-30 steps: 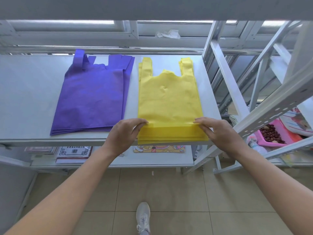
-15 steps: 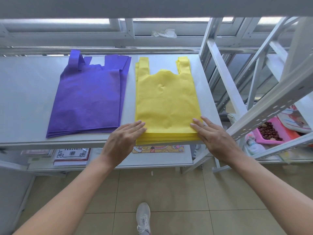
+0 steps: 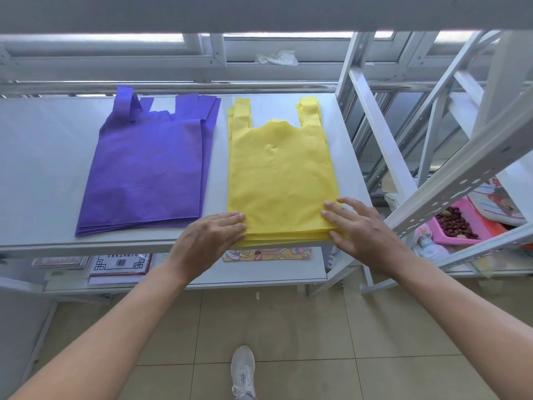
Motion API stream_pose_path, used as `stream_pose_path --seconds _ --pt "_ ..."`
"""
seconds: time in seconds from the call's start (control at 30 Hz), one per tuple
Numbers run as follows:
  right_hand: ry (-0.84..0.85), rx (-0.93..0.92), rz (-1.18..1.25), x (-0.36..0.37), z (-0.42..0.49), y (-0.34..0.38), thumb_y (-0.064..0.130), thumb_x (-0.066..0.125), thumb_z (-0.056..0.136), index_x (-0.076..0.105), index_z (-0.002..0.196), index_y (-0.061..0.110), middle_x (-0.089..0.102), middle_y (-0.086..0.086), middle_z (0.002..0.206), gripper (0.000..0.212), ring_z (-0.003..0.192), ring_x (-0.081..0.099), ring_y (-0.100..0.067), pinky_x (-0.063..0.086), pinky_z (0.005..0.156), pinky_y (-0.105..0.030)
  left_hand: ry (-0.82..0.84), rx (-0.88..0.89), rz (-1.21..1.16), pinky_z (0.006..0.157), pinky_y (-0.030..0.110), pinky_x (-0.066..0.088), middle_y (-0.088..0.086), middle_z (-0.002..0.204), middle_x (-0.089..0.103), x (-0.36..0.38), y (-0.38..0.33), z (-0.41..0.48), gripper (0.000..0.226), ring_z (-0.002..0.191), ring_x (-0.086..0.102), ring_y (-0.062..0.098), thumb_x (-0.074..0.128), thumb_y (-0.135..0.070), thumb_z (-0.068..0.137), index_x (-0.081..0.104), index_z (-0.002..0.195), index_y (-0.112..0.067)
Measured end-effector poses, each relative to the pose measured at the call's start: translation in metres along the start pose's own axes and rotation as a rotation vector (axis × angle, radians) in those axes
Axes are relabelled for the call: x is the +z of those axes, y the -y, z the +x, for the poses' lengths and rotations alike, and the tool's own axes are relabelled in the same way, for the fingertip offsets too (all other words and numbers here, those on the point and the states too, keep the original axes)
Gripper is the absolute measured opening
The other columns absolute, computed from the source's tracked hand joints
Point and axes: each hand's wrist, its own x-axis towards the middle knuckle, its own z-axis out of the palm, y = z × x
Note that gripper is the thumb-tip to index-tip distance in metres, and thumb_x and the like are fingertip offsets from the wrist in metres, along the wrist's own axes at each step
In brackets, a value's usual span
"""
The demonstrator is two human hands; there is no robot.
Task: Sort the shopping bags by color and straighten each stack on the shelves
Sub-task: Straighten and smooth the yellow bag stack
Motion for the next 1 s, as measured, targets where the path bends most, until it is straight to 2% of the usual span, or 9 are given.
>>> stream_pose_path --seconds 0.17,0.23,0.37,0.5,0.6,0.7,0.77,0.9,1.0 --pt "-0.075 0.008 0.038 -0.002 0.004 0.003 0.004 0.074 0.084 0.069 0.124 0.015 0.063 -0.006 0.142 0.042 0.131 0.055 -0.031 0.048 0.101 -0.057 0.005 0.061 0.068 0.086 0.038 0.059 -0.001 0.122 0.075 -0.004 0.001 0.007 0.012 0.112 0.073 0.020 0.072 -0.019 0.097 0.077 0.106 -0.014" --pt "-0.084 0.059 0.124 -0.002 0.005 0.003 0.000 0.071 0.085 0.070 0.123 0.014 0.065 -0.006 0.138 0.041 0.128 0.058 -0.028 0.050 0.103 -0.053 0.022 0.065 0.078 0.085 0.036 0.057 -0.004 0.119 0.074 -0.005 0.002 0.010 0.015 0.101 0.073 0.021 0.074 -0.025 0.095 0.075 0.107 -0.015" --pt "-0.166 0.315 0.419 -0.007 0.005 0.006 0.008 0.070 0.092 0.072 0.114 0.024 0.069 0.004 0.130 0.027 0.123 0.060 -0.017 0.049 0.104 -0.038 0.022 -0.004 0.159 0.078 0.036 0.053 -0.007 0.114 0.069 -0.002 -0.004 0.014 0.027 0.079 0.067 0.025 0.063 -0.046 0.100 0.071 0.108 -0.021" --pt "-0.276 0.500 0.658 -0.015 0.010 0.012 0.029 0.075 0.095 0.078 0.101 0.034 0.064 0.004 0.092 0.009 0.082 0.059 -0.005 0.044 0.072 -0.019 -0.034 -0.027 0.243 0.062 0.035 0.052 0.000 0.098 0.069 0.001 -0.020 0.022 0.029 0.072 0.067 0.026 0.053 -0.038 0.102 0.072 0.101 -0.016" --pt "-0.253 0.583 0.912 -0.020 0.011 0.015 0.037 0.072 0.096 0.079 0.104 0.031 0.073 -0.001 0.074 0.012 0.062 0.064 -0.011 0.048 0.062 -0.023 -0.036 -0.031 0.246 0.059 0.036 0.053 0.001 0.097 0.071 0.000 -0.019 0.024 0.031 0.073 0.069 0.025 0.058 -0.042 0.101 0.074 0.103 -0.016" --pt "-0.245 0.615 1.008 -0.024 0.015 0.018 0.031 0.071 0.097 0.079 0.102 0.022 0.079 0.000 0.082 0.013 0.069 0.072 -0.016 0.049 0.064 -0.028 -0.008 -0.032 0.230 0.062 0.035 0.054 -0.001 0.102 0.071 -0.001 -0.017 0.022 0.029 0.078 0.069 0.024 0.070 -0.046 0.095 0.074 0.104 -0.019" --pt "-0.231 0.660 1.054 -0.027 0.016 0.019 0.028 0.071 0.097 0.079 0.100 0.019 0.080 0.001 0.087 0.013 0.074 0.074 -0.015 0.052 0.068 -0.028 -0.017 -0.039 0.208 0.060 0.035 0.054 0.000 0.104 0.070 0.000 -0.018 0.020 0.015 0.081 0.069 0.026 0.072 -0.029 0.095 0.073 0.103 -0.018" --pt "-0.160 0.758 1.098 -0.030 0.015 0.018 0.008 0.058 0.100 0.081 0.101 0.017 0.080 0.002 0.096 0.025 0.086 0.077 -0.016 0.057 0.077 -0.031 -0.114 -0.445 -0.026 0.075 0.036 0.056 0.001 0.118 0.060 0.000 -0.021 0.016 0.036 0.102 0.061 0.021 0.076 -0.008 0.088 0.070 0.123 -0.016" --pt "-0.150 0.847 1.203 -0.033 0.017 0.015 0.003 0.039 0.096 0.080 0.105 0.013 0.077 -0.005 0.106 0.044 0.086 0.078 -0.026 0.056 0.073 -0.035 -0.192 -0.870 -0.408 0.066 0.021 0.054 -0.002 0.110 0.064 -0.007 -0.028 0.018 0.037 0.080 0.068 0.008 0.075 -0.012 0.093 0.060 0.126 -0.018"
